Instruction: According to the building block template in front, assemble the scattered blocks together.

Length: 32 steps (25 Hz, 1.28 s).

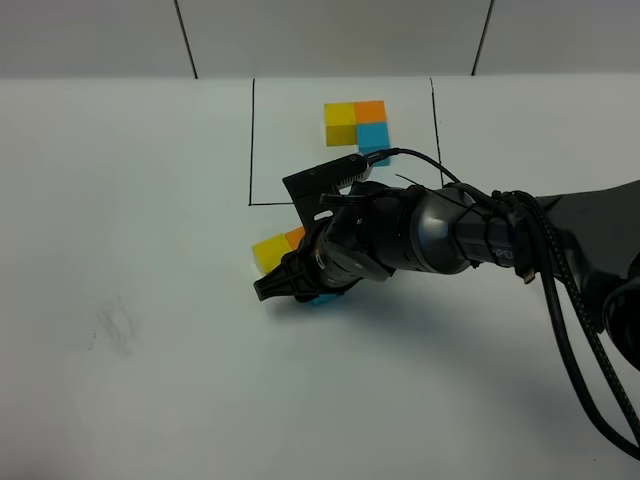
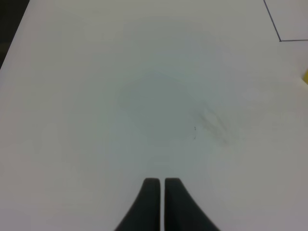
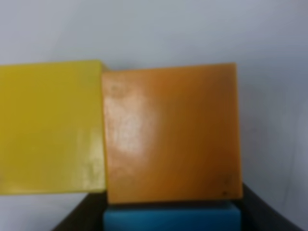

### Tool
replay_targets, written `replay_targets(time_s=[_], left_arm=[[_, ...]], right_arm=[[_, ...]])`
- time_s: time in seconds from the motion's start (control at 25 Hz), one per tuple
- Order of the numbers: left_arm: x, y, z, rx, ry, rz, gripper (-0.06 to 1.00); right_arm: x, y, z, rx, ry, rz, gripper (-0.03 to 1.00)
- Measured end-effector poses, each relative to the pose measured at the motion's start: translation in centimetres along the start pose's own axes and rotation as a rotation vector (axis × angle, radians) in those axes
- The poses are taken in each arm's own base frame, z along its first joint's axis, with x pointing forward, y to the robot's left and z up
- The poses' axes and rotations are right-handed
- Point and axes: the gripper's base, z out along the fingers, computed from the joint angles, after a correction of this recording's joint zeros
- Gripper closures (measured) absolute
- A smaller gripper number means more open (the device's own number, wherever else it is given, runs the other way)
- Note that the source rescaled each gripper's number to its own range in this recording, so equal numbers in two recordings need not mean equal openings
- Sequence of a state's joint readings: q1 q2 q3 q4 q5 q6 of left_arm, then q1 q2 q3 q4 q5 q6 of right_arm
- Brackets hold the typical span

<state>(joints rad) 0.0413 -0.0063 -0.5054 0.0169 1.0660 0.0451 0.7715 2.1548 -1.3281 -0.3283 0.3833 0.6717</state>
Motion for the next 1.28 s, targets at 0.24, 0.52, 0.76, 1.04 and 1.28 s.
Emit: replay_targets(time_s=[0.24, 0.52, 0.76, 1.04, 1.28], left_arm=[[0.0, 0.0, 0.0, 0.000, 0.000, 0.000, 0.94], [0.0, 0.0, 0.0, 0.000, 0.000, 0.000, 0.94], [0.0, 0.0, 0.0, 0.000, 0.000, 0.000, 0.94], [0.0, 0.0, 0.0, 0.000, 0.000, 0.000, 0.94], [0.0, 0.0, 0.0, 0.000, 0.000, 0.000, 0.94]], right_arm=[[-0.1, 0.1, 0.0, -0.008, -0.010, 0.000, 0.23], [-0.1, 0.0, 0.0, -0.003, -0.007, -0.008, 0.08], [0.3, 0.2, -0.1, 0.015, 0.015, -0.036, 0.07], [0.8, 0.8, -0.7, 0.039, 0.059, -0.040, 0.07], [1.2, 1.9, -2.3, 0.052, 0.084, -0.071, 0.07]])
